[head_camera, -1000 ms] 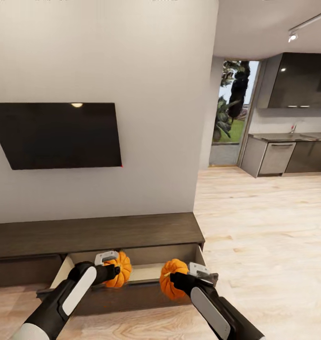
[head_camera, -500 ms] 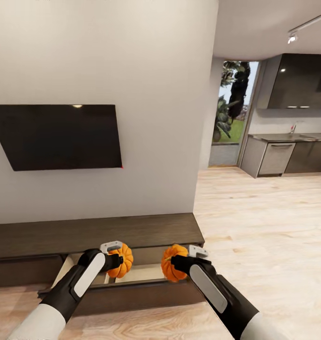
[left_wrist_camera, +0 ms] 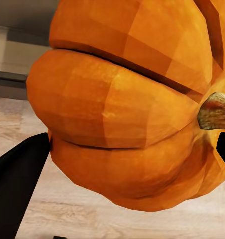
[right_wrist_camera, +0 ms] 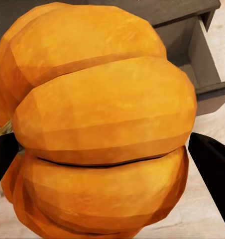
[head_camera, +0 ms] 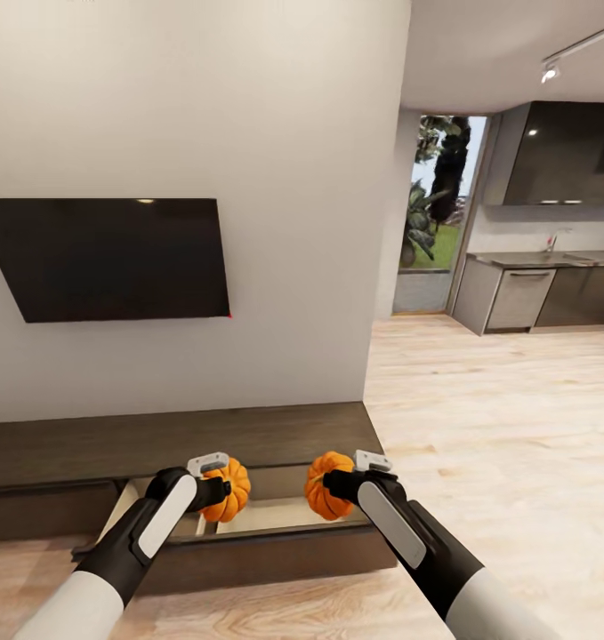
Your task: Place each of the two pumpkins and all three candles from the living room inside a cabinet in the living room (use any cabinet), then make sure every cabinet is closed, and position the cauldron so it is next to a table in the living room.
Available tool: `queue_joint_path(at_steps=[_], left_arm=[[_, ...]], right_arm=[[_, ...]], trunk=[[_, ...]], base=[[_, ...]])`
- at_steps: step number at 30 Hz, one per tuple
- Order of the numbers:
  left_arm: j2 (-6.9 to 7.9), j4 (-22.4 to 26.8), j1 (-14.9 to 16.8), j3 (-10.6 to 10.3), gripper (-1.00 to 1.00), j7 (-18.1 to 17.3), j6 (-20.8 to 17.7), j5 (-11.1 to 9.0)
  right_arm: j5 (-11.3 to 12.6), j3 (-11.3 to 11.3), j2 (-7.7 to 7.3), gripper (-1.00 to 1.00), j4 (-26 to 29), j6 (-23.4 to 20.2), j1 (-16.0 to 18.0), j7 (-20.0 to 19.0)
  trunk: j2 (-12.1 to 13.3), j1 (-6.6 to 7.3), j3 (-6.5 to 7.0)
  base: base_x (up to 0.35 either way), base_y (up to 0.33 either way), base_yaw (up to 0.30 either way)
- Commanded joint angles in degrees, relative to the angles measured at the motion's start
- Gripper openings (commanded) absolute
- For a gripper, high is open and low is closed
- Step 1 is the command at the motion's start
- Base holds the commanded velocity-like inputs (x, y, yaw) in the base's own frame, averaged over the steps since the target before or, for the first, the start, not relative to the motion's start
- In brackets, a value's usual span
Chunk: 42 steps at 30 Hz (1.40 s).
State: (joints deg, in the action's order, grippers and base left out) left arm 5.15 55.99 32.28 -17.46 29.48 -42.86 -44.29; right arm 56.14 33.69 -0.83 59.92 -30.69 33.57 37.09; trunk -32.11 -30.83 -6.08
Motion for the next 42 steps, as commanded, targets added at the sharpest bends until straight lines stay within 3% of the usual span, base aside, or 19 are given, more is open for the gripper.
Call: queue_joint_path(at_steps=[1, 18, 42], left_arm=[[0.09, 0.06, 0.06, -0.18, -1.0, 0.48, -0.08, -0.52], [0.0, -0.44, 0.06, -0.37, -1.0, 0.07, -0.12, -0.53], [0.04, -0.43, 0.06, -0.3, -1.0, 0.07, -0.12, -0.61]], right_arm=[[0.27, 0.18, -0.07, -1.0, 0.12, -0.33, 0.09, 0.5], [0.34, 0.2, -0.07, -1.0, 1.01, -1.84, 0.09, 0.26], [0.11, 0.24, -0.05, -1.0, 0.9, -1.92, 0.09, 0.35]], trunk=[[-0.1, -0.04, -0.11], [-0.1, -0.04, -0.11], [-0.1, -0.04, -0.11]], base=[[0.198, -0.021, 0.0], [0.146, -0.105, 0.0], [0.196, 0.011, 0.0]])
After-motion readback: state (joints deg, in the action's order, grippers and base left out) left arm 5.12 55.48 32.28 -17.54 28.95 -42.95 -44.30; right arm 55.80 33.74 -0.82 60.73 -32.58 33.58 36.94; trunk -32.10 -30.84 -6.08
